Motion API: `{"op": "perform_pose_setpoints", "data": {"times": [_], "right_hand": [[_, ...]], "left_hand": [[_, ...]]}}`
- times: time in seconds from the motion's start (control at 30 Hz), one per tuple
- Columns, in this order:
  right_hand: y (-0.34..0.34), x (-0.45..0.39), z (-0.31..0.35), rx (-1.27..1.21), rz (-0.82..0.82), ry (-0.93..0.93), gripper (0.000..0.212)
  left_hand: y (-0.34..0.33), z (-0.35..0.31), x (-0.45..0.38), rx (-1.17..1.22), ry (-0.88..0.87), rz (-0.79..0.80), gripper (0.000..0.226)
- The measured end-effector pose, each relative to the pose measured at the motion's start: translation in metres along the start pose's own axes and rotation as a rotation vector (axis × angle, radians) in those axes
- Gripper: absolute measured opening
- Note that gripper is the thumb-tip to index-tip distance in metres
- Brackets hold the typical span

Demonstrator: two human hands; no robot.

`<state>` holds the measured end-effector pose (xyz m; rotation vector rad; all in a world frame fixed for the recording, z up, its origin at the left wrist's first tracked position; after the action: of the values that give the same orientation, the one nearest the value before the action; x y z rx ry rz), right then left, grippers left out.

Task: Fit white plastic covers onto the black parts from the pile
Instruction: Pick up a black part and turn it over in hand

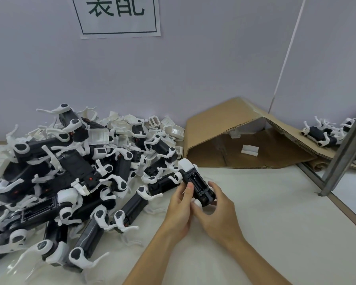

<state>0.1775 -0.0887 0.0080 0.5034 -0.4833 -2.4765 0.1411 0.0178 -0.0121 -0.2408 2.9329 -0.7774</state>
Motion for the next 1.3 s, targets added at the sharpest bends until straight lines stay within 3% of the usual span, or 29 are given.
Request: {"op": "perform_pose_setpoints", "data": {"times": [0.07,0.17,0.23,0.7,0.97,1.3], "right_hand": [[0.001,0.000,-0.002,-0.011,-0.005,-0.002,0.051],[-0.001,-0.001,-0.007,-0.052,0.006,-0.015,0.077],[-0.001,-0.001,-0.007,-0.038,0.014,-0.007,0.084],[0.002,-0.033,-0.013,0.014,0.062,-0.013,0.036],[0.006,-0.026,-0.009,0.005,0.021,0.041,0.048],[0.013,-0.024,-0.002,0.044,-0.017,0.072,0.045]], "left_hand": [[0.000,0.000,-0.001,-0.012,-0.003,0.013,0.033],[-0.002,-0.002,-0.003,-0.033,-0.019,0.046,0.033],[-0.002,-0.001,-0.004,-0.051,-0.037,0.059,0.033],[0.005,-0.013,-0.034,-0.319,-0.132,-0.010,0.025],[0.008,-0.012,-0.035,-0.250,-0.131,-0.006,0.026],[0.004,-0.014,-0.036,-0.240,-0.151,0.018,0.028]]}}
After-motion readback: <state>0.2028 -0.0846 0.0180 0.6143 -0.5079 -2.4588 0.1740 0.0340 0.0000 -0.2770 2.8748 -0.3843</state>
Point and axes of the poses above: each hand's wrist, its own x-axis away from the middle knuckle, its own y-axis out of the back of the hand, z = x × y, the point moved 9 cm from there along -x, towards the middle knuckle, and after that the axes turned 14 degrees about z, right-handed, at the moved point
